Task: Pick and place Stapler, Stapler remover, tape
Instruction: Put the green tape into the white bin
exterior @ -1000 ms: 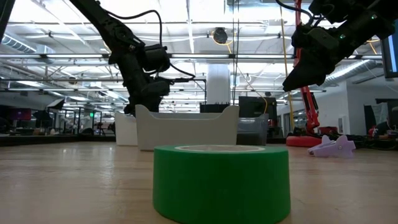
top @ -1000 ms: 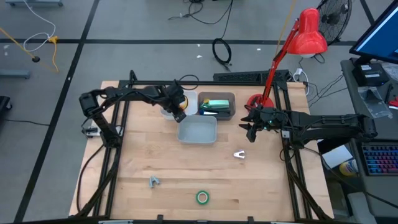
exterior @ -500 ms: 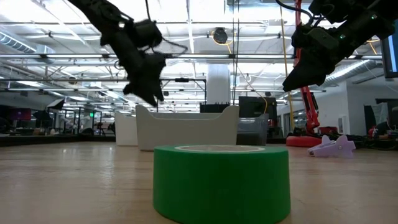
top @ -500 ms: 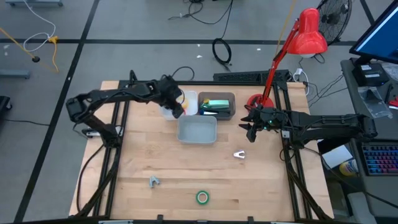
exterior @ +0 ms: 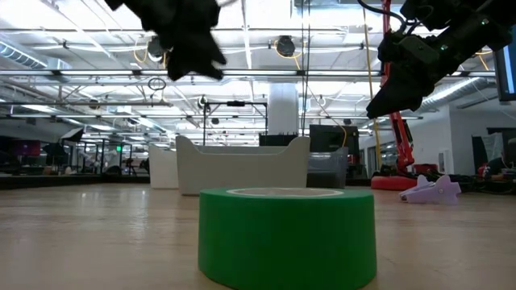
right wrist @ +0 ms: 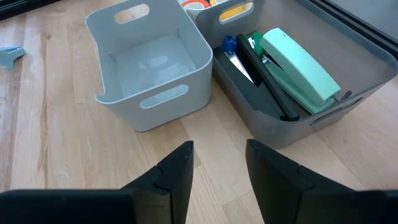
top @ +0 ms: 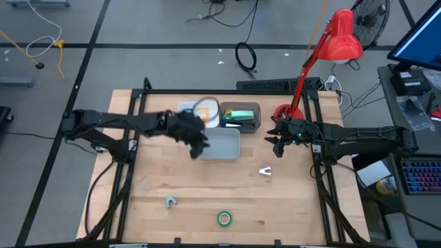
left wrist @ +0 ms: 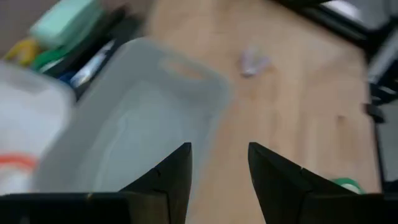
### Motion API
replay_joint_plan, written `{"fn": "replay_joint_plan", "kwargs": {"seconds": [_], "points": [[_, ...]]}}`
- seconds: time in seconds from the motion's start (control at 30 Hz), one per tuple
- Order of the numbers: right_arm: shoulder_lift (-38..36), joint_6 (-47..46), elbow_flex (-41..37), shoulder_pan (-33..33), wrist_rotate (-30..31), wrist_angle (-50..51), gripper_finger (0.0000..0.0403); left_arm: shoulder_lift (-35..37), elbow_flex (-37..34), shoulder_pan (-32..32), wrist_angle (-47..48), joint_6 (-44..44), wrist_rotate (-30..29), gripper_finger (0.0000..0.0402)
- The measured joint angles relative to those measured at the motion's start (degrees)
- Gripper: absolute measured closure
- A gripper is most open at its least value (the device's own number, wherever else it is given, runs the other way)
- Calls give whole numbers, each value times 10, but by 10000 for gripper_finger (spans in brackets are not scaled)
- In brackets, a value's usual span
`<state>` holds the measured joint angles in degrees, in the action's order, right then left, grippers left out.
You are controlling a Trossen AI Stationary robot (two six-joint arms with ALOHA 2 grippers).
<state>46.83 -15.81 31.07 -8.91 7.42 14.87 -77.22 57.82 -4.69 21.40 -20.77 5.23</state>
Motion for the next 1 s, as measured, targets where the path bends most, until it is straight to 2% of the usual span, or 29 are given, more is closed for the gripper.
{"fn": "replay_joint_plan", "kwargs": {"seconds": [0.27, 0.57, 0.77, 1.0], "points": [[0, 0, 0, 0, 0, 0, 264, -34, 0, 144, -79, -5, -88, 268], [0, 0, 0, 0, -1, -1, 264, -112, 0, 266, -166, -103, -98, 292], [0, 0, 0, 0, 2, -4, 264, -174, 15, 329, -198, -182, -116, 310], [1, 0, 0, 0, -7, -41, 264, -220, 37, 365, -193, -258, -143, 312]]}}
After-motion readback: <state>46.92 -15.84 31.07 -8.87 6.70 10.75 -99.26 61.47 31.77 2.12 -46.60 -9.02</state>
